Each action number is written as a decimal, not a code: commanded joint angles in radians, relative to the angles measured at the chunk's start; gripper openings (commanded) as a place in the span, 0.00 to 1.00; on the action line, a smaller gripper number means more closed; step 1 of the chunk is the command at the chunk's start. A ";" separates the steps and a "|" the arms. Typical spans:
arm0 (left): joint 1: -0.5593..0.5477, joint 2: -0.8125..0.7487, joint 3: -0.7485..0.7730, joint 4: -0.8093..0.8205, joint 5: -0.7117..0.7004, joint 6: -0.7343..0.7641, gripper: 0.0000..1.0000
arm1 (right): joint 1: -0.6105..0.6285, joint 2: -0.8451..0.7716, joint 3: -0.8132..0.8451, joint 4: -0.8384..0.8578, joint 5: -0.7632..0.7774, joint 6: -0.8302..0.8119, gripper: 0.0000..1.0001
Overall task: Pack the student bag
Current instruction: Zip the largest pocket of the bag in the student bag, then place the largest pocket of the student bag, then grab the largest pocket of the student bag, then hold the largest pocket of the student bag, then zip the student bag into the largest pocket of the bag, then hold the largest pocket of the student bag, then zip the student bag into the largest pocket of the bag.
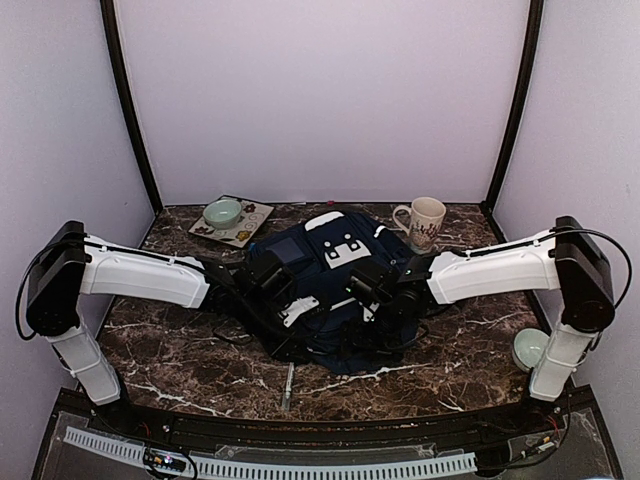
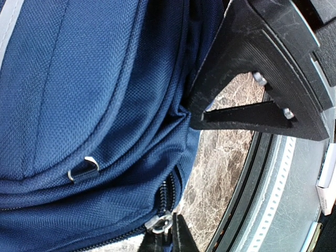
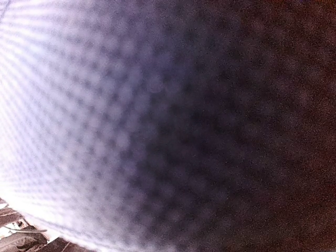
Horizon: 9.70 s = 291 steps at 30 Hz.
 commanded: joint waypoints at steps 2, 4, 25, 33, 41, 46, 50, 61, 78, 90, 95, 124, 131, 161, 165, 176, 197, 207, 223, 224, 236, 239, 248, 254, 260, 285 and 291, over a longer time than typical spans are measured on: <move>-0.035 -0.050 0.039 0.014 0.095 0.013 0.00 | -0.001 0.003 0.012 0.105 0.064 0.002 0.78; -0.036 -0.051 0.038 0.015 0.093 0.015 0.00 | -0.001 0.005 0.012 0.101 0.066 0.001 0.78; -0.034 -0.069 0.027 0.010 0.060 0.004 0.00 | -0.001 -0.046 -0.021 0.128 0.074 0.017 0.78; -0.034 -0.079 0.023 0.024 0.075 -0.011 0.00 | 0.007 -0.123 -0.064 0.237 0.005 0.008 0.79; -0.034 -0.064 0.043 0.026 0.088 -0.039 0.04 | 0.059 -0.144 -0.041 0.345 -0.156 -0.062 0.79; -0.033 -0.074 0.036 0.026 0.099 -0.054 0.18 | 0.064 -0.161 -0.094 0.370 -0.132 -0.013 0.79; -0.032 -0.082 0.026 0.013 0.108 -0.052 0.28 | 0.068 -0.250 -0.166 0.375 -0.095 0.021 0.79; 0.050 -0.179 0.036 -0.143 0.165 0.015 0.43 | 0.114 -0.270 -0.112 0.280 -0.055 -0.054 0.79; 0.167 -0.272 -0.050 -0.196 -0.093 -0.018 0.43 | 0.164 -0.021 0.187 0.088 0.142 -0.134 0.67; 0.167 -0.296 -0.083 -0.180 -0.069 -0.043 0.42 | 0.162 0.070 0.293 0.038 0.175 -0.233 0.62; 0.167 -0.297 -0.086 -0.174 -0.063 -0.051 0.42 | 0.163 0.088 0.298 0.035 0.174 -0.244 0.56; 0.167 -0.313 -0.098 -0.163 -0.065 -0.060 0.41 | 0.163 0.120 0.293 0.000 0.175 -0.303 0.00; 0.167 -0.313 -0.090 -0.163 -0.065 -0.035 0.41 | 0.164 0.075 0.246 0.026 0.149 -0.274 0.00; 0.142 -0.330 -0.330 0.432 0.162 0.580 0.74 | 0.164 -0.160 0.062 0.035 0.244 -0.142 0.00; 0.112 -0.270 -0.315 0.489 0.141 0.589 0.73 | 0.164 -0.193 0.080 0.048 0.245 -0.139 0.00; 0.063 -0.098 -0.286 0.701 0.050 0.602 0.58 | 0.164 -0.210 0.130 0.055 0.264 -0.137 0.00; 0.111 -0.264 -0.390 0.767 -0.229 0.490 0.00 | 0.163 -0.346 0.032 -0.139 0.467 -0.007 0.00; 0.129 -0.366 -0.454 0.720 -0.275 0.481 0.00 | 0.160 -0.385 0.025 -0.238 0.569 0.053 0.00; 0.137 -0.518 -0.472 0.629 -0.319 0.416 0.00 | 0.137 -0.327 0.107 -0.166 0.556 0.008 0.00; 0.138 -0.538 -0.470 0.614 -0.325 0.414 0.01 | 0.132 -0.320 0.108 -0.162 0.554 0.013 0.00; 0.137 -0.676 -0.380 0.469 -0.177 0.396 0.99 | 0.075 -0.304 0.061 -0.048 0.497 0.059 0.00; 0.138 -0.661 -0.334 0.441 -0.050 0.354 0.99 | 0.077 -0.288 0.091 -0.026 0.483 0.016 0.00; 0.107 -0.417 -0.200 0.430 0.087 0.249 0.98 | 0.078 -0.246 0.167 0.024 0.398 -0.072 0.00; 0.038 -0.267 -0.098 0.372 0.011 0.259 0.95 | 0.092 -0.267 0.176 0.125 0.301 -0.144 0.00; 0.037 -0.229 -0.115 0.370 -0.016 0.256 0.89 | 0.103 -0.263 0.199 0.197 0.196 -0.203 0.00; 0.038 -0.475 -0.264 0.335 -0.326 0.293 0.00 | 0.054 -0.404 0.061 0.220 0.359 -0.163 0.00; 0.038 -0.563 -0.286 0.293 -0.397 0.299 0.00 | 0.032 -0.457 0.002 0.183 0.438 -0.140 0.00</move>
